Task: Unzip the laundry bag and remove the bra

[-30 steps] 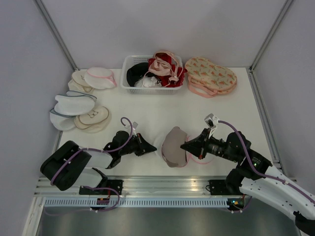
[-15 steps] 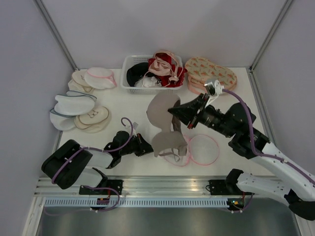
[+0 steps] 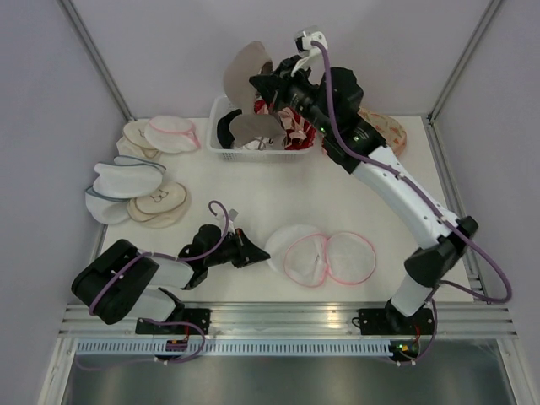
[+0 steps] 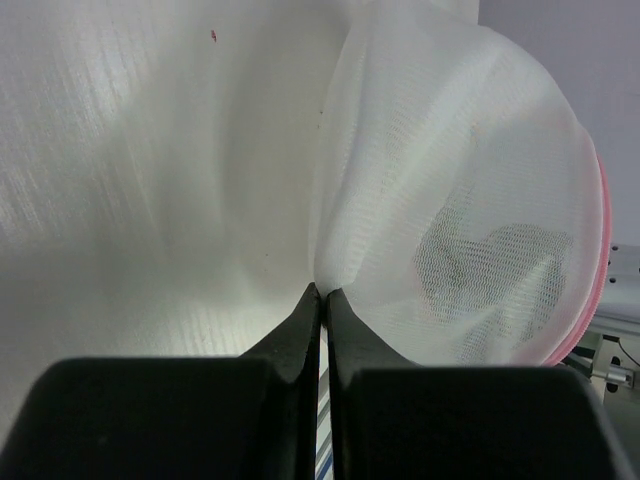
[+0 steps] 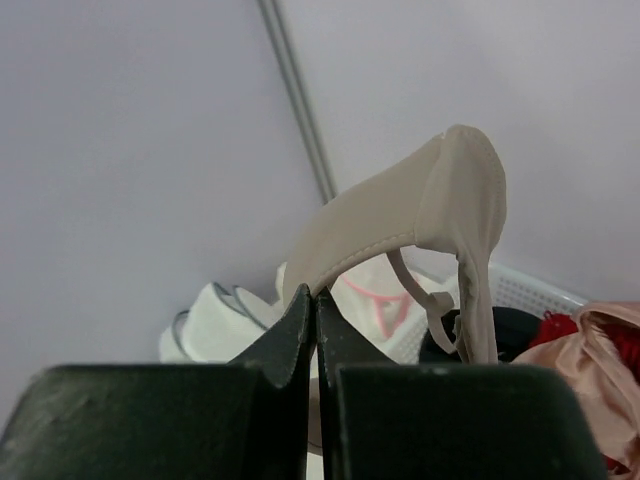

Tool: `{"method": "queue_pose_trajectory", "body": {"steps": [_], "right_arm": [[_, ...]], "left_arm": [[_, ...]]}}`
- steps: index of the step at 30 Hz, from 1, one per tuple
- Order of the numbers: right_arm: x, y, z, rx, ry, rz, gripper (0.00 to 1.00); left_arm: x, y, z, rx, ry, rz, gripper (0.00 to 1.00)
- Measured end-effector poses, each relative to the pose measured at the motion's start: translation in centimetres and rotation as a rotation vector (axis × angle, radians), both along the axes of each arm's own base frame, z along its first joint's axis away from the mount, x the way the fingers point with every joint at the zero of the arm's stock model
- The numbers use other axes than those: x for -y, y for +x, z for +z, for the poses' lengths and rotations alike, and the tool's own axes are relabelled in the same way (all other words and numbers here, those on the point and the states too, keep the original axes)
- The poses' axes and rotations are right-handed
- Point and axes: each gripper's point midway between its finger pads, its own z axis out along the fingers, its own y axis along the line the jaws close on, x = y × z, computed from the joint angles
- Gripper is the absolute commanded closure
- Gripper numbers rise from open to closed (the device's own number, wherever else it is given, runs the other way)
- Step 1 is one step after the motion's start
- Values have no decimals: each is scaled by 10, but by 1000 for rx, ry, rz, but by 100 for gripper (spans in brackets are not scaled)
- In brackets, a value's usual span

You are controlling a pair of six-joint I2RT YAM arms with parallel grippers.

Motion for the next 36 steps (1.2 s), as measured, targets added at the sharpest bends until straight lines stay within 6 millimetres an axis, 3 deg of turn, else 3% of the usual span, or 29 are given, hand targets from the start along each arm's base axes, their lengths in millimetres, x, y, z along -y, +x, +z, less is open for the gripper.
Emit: {"method": "queue_pose_trajectory", "body": {"steps": [7,12,14,17,23,26,30,36], "right_arm": [[-30,120,-66,-73,-37,-85,100],[-44,180,-114,-95,-19,-122,100],[-43,195,-130,-106,-9,-140,100],[-38,208,-135,-96,19,-168,100],[-21,221,-101,-10,121,-218,100],[-14,227,-101,0,134,-244,100],[-12,244,-133,-40,112,-270,100],[-4,273,-225,-192,24,-318,99]], "left_arm": [[1,-2,3,12,-16,-14,98],[0,-5,2,14,-21,-20,98],[0,-6,2,13,-21,-20,98],[-1,-7,0,9,-19,-20,98],[-1,-7,0,10,-21,-20,98],[0,-7,0,11,-25,-20,98],[0,-7,-2,7,-28,-20,98],[-3,-11,-5,-5,-24,-18,98]]}}
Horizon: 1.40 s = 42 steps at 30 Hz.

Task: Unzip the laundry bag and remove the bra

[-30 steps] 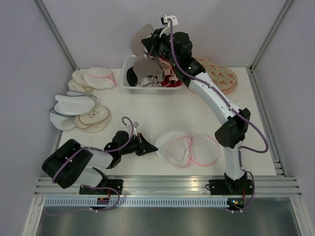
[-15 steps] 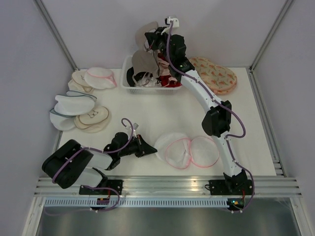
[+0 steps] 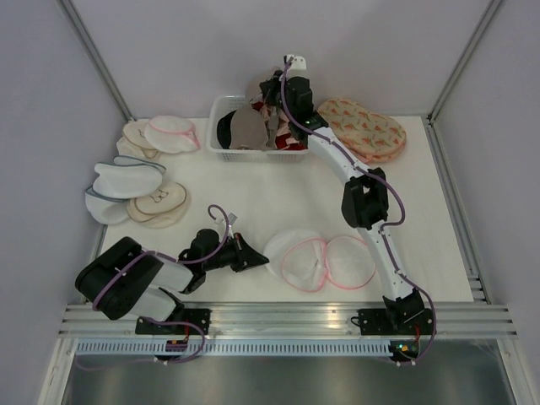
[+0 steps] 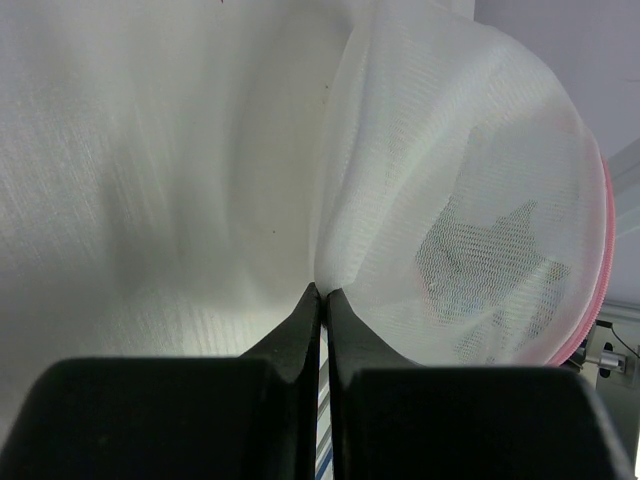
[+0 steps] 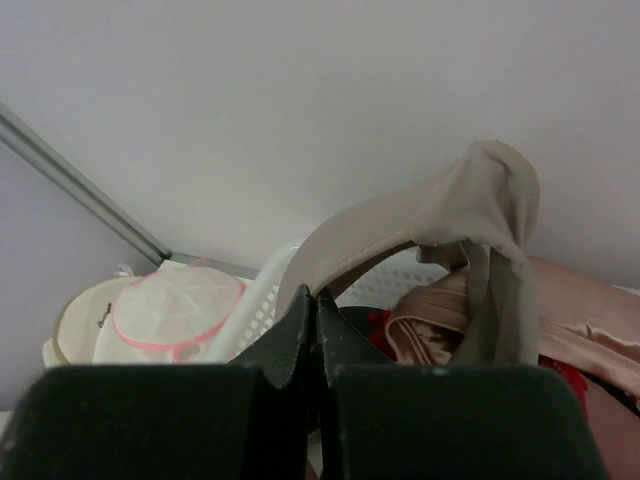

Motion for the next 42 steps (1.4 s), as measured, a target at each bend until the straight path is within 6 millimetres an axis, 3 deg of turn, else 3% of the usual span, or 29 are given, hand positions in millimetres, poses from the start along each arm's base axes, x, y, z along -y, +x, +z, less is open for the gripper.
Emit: {"method": "queue_pose_trajectory", "body": {"steps": [1,2,4,5,8,12,15,21,23,24,27,32,35,37,42], "right_arm": [[2,2,-8,-18,-6,-5,95],[5,3,-13,-32,-11,-8,71],[9,5,-15,-43,-12,-14,51],[12,5,-12,-38,-13,-17,32],[20,4,0,-26,-15,-24,6],[34,-7,33,7,-25,-31,2],[48,-28,66,32,-30,-37,2],[102,-95,128,36,-93,-214,2],[121,-130,132,5,-124,-304,2],[128,-146,128,-14,-137,-337,2],[142,-205,89,-102,-196,-394,2],[175,-289,-34,-338,-349,-419,2],[201,-340,-93,-453,-418,-431,2],[213,-370,-113,-500,-426,-419,2],[237,-408,-131,-553,-293,-442,2]], "left_arm": [[0,0,0,-1,0,0,98],[0,0,0,0,0,0,98],[0,0,0,0,0,0,98],[0,0,0,0,0,0,98],[0,0,2,4,-3,0,98],[1,1,7,19,-14,0,98],[1,1,11,29,-21,0,98],[1,1,15,38,-27,1,98],[0,1,17,42,-28,4,98],[0,2,19,47,-30,9,98],[-3,4,24,68,-34,29,98],[-13,9,29,95,-19,99,98],[-23,15,32,115,0,170,98],[-31,20,34,126,19,228,98],[-55,32,40,146,50,384,98]]}}
